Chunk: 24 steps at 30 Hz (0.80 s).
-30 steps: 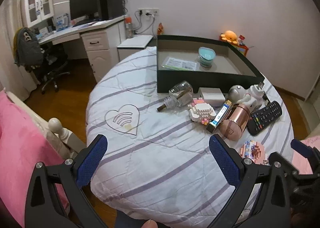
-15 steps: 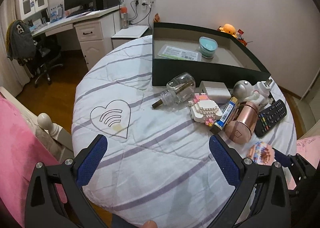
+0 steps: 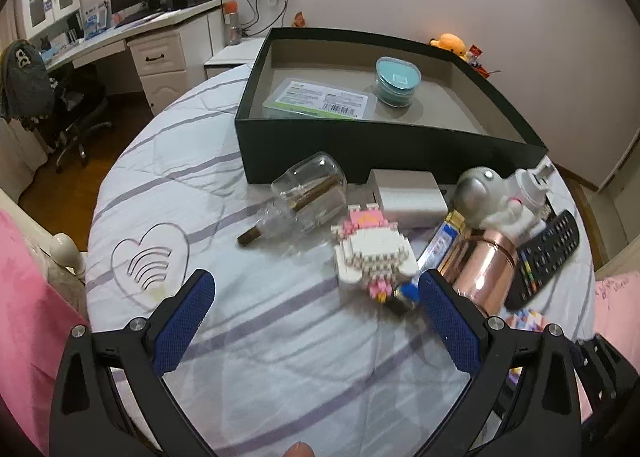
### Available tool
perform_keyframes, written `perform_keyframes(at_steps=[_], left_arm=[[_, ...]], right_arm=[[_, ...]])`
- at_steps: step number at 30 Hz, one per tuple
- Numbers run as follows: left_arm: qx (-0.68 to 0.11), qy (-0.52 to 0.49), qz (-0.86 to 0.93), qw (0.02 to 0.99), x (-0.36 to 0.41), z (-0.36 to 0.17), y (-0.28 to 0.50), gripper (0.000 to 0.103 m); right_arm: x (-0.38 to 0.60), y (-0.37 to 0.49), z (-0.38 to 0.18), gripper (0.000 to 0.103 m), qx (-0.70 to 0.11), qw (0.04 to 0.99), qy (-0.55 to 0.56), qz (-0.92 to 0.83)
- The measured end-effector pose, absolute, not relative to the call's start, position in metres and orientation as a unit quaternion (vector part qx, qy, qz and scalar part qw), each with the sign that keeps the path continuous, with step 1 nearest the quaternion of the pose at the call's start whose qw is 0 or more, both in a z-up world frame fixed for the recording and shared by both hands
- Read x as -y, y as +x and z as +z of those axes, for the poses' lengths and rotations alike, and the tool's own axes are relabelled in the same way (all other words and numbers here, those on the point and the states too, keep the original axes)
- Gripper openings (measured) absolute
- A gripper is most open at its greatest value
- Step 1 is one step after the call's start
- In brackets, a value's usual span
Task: Organize rigid objects
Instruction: 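Grasp the pink block figure with the right gripper while the left grasps the white block figure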
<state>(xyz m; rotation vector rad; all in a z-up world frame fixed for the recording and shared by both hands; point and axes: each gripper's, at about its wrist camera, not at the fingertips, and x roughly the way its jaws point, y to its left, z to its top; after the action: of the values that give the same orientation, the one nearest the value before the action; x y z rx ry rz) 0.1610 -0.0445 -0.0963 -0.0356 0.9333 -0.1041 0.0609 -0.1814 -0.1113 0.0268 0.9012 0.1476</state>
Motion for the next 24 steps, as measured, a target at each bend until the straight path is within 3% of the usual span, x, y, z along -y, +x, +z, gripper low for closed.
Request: perform_keyframes(at_steps=[7, 9, 11, 13, 24], left_arm=[[-0.454, -0.027, -0.060, 0.888, 0.056, -0.109, 0.179, 0.099], [-0.452, -0.041, -0.075, 0.888, 0.056, -0.108, 0.180, 0.088], [-0.449, -0.043, -0.090, 0.888, 0.057, -0.106, 0.179, 0.061], [-0.458, -0.035, -0.101, 0.883, 0.060, -0.106, 0.181, 0.045], [-0.449, -0.041, -0.113, 0.885, 0.042, -0.101, 0.158, 0.044]], right_arm=[[0.186, 0.067, -0.112, 0.061, -0.435, 0.897, 0.017, 0.081], [0.188, 0.068, -0.111, 0.061, -0.434, 0.897, 0.019, 0.082], [0.190, 0.069, -0.111, 0.061, -0.434, 0.897, 0.022, 0.084], [0.191, 0.068, -0.110, 0.061, -0.434, 0.896, 0.027, 0.086], [0.194, 0.063, -0.106, 0.061, -0.427, 0.899, 0.033, 0.092]])
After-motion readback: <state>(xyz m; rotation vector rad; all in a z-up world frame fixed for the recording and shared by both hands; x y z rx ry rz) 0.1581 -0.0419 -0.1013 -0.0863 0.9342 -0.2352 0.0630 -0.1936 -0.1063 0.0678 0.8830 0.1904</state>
